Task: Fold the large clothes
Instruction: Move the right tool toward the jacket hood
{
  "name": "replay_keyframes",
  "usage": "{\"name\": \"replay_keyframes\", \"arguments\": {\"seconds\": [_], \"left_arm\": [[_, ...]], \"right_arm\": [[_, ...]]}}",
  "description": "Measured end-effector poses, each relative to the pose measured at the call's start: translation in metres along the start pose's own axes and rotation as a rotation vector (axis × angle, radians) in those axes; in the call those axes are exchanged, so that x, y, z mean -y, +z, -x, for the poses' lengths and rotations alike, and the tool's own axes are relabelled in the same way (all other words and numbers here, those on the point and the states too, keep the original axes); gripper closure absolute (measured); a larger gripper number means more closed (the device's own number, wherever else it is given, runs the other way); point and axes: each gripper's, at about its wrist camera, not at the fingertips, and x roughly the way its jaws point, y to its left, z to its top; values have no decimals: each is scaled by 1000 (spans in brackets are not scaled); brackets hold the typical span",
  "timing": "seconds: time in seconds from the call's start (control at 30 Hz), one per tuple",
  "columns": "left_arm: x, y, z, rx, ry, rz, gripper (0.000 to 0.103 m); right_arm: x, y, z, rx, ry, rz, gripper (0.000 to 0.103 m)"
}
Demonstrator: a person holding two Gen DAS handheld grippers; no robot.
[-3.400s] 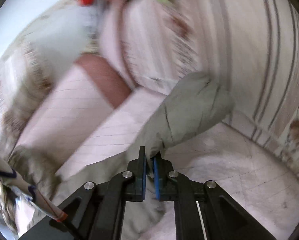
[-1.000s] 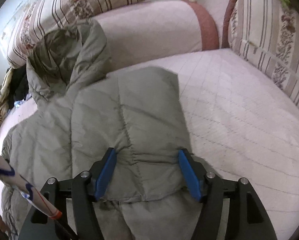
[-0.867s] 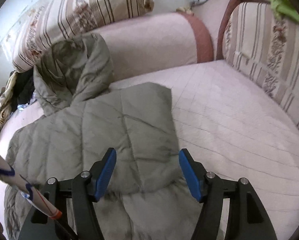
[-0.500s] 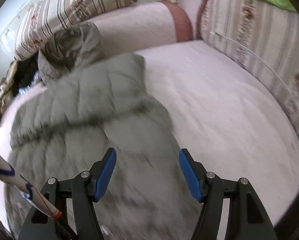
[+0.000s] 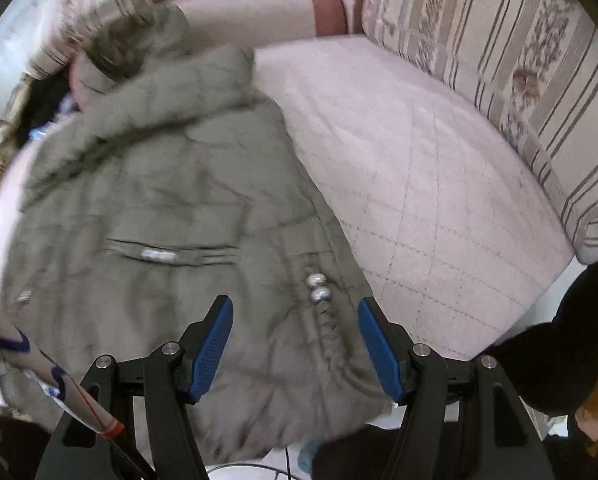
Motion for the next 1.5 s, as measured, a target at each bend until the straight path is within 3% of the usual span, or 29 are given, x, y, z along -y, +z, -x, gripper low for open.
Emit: {"name": "replay_keyframes", "arguments": {"seconds": [0.13, 0.3, 0.53, 0.63, 0.77, 0.97, 1.07, 1.23, 1.5], "left_arm": [[-4, 25, 55, 108, -39, 15, 36], [2, 67, 96, 224, -95, 9, 29], [12, 117, 71, 308, -73, 36, 25], [9, 129, 37, 296, -86, 78, 25], [2, 134, -10, 264, -49, 103, 25], [-18, 125, -65, 231, 12, 128, 25], [-31, 123, -90, 158, 12, 178, 25], [-43, 126, -112, 109, -20, 255, 25], [-37, 129, -134, 82, 17, 223, 25]], "right_arm": [[-17, 9, 65, 115, 81, 54, 33], [-49, 41, 128, 209, 220, 89, 32], [-108, 132, 143, 263, 313, 92, 32], [-141, 179, 128, 272, 334, 82, 31], [-181, 235, 82, 226, 411, 37, 31], [-259, 306, 2, 191, 380, 34, 31], [-286, 338, -35, 166, 397, -19, 30], [-320, 384, -81, 156, 431, -116, 23], [-353, 452, -142, 153, 427, -268, 23]]}}
